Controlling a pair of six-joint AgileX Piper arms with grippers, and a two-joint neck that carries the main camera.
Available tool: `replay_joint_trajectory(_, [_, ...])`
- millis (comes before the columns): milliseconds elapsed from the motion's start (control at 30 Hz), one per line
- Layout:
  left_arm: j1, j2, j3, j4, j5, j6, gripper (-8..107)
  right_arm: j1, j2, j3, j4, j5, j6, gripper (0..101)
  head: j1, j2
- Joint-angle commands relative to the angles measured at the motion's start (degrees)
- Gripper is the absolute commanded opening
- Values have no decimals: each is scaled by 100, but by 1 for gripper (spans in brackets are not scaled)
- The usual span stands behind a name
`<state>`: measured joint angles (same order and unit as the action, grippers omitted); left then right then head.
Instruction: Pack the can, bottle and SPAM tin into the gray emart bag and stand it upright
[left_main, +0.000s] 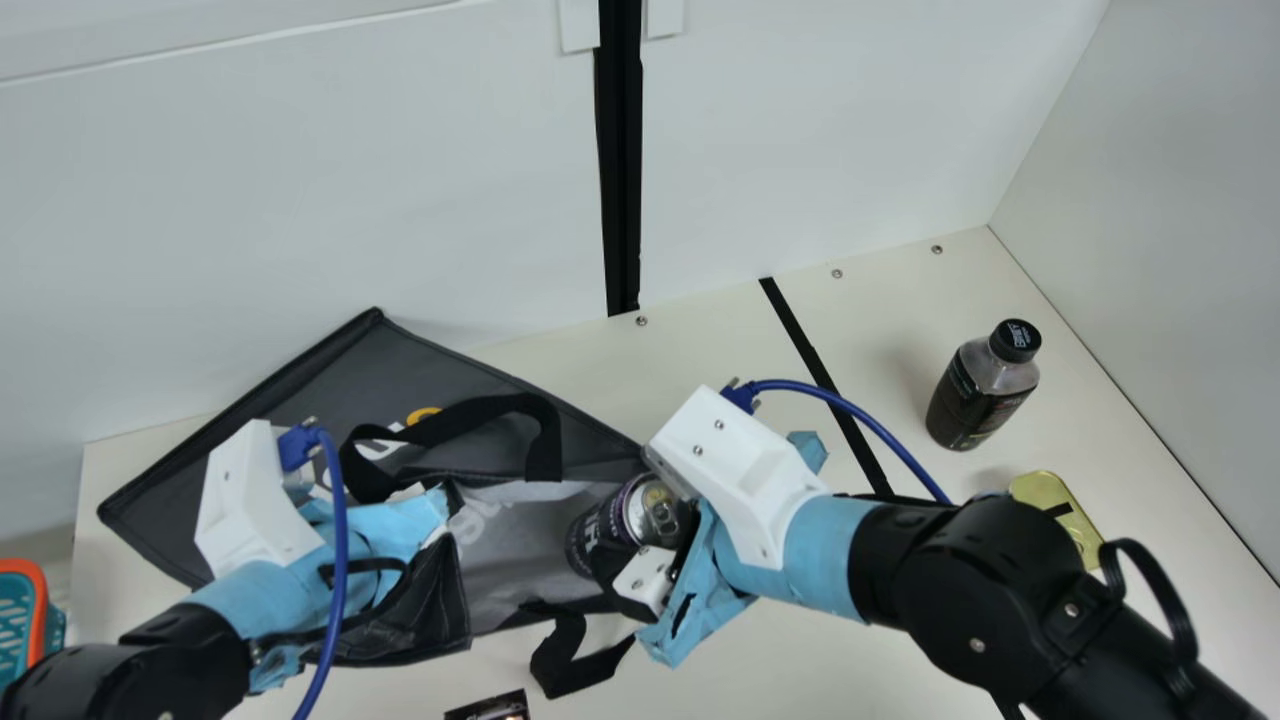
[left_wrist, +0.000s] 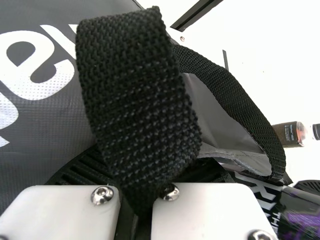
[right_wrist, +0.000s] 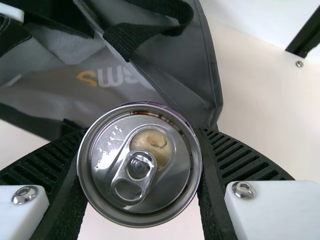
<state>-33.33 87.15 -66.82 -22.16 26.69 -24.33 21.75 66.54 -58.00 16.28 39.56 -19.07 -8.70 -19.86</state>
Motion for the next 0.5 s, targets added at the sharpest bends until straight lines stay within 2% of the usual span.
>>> replay_joint_trajectory(0, [0,0,0,0,0,0,-8,57,36,57,24,-247,-19,0,-130,-14])
replay_joint_trajectory(467, [0,0,0,0,0,0,-8,624,428,603,61,-1813,-454,0,-130,-14])
